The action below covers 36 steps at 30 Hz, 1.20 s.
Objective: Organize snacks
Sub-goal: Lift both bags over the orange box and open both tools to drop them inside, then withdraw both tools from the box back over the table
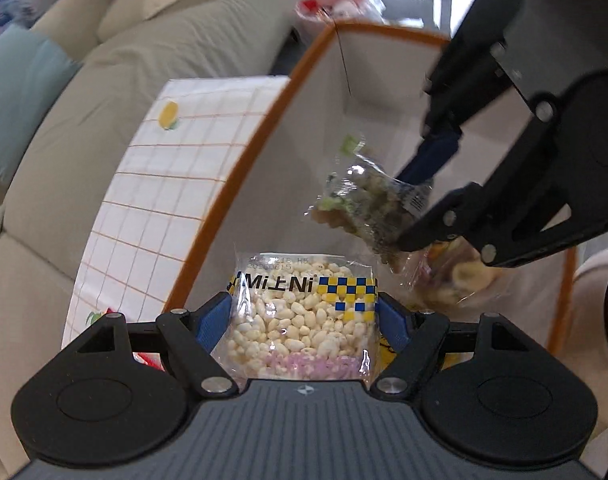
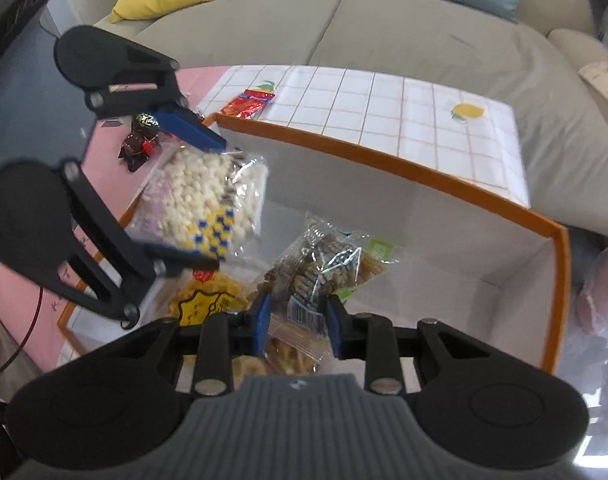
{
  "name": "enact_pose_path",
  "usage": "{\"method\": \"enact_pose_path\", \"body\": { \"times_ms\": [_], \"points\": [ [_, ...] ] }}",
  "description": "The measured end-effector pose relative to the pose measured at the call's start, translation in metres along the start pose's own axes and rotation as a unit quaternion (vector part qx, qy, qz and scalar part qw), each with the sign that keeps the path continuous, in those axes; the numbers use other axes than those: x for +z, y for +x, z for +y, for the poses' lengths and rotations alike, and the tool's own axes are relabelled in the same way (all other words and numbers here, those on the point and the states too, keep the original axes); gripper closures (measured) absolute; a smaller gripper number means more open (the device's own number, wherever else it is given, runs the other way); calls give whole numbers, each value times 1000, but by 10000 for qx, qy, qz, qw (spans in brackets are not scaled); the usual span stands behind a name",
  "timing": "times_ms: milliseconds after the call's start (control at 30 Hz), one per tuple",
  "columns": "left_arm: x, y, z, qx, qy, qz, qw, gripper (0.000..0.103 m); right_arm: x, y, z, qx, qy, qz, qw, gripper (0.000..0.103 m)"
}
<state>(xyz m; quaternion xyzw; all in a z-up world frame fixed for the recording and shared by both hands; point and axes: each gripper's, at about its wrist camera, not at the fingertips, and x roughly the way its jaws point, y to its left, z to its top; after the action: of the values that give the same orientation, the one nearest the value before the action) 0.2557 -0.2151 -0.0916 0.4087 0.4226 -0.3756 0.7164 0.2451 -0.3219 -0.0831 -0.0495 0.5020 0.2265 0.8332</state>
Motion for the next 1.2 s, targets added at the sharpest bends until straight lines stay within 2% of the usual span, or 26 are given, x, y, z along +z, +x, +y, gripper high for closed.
{"method": "enact_pose_path", "body": {
  "times_ms": [267, 300, 367, 500, 567, 633, 833, 900, 967, 1033, 1200],
  "points": [
    [-2, 30, -7, 35, 527, 342, 9980, 13, 9, 39, -4, 96, -217, 414, 9989, 75],
    [-2, 31, -7, 2, 547, 361, 9978, 13, 10, 42, -5, 125, -214, 432, 9988, 74],
    [-4, 34, -6, 0, 514, 381, 9980, 9, 12, 46, -6, 140, -191, 469, 9986, 83],
    [-7, 31, -3, -50, 379, 301, 9988, 8, 11, 52, -6, 81, -178, 551, 9983, 80],
    [-8, 26, -2, -144, 273, 244, 9992, 8, 10, 50, -7, 77, -92, 549, 9984, 77],
    [-9, 17, -1, -240, 203, 127, 9994, 8, 9, 46, -8, 51, -1, 501, 9987, 66],
    [-9, -4, 4, -266, -188, -68, 9994, 8, 10, 34, -3, -68, 123, 400, 9991, 62],
    [-9, -12, 6, -222, -218, -167, 9994, 8, 10, 29, -2, -89, 190, 346, 9992, 58],
    [-14, -24, 5, -169, -339, -253, 9990, 8, 10, 22, -1, -76, 291, 282, 9992, 45],
    [-16, -35, 4, -134, -483, -316, 9982, 8, 10, 15, 2, -167, 398, 233, 9988, 38],
    [-33, -67, 5, -127, -1023, -545, 9932, 9, 4, -6, 14, -411, 736, 58, 9964, 37]
  ]
}}
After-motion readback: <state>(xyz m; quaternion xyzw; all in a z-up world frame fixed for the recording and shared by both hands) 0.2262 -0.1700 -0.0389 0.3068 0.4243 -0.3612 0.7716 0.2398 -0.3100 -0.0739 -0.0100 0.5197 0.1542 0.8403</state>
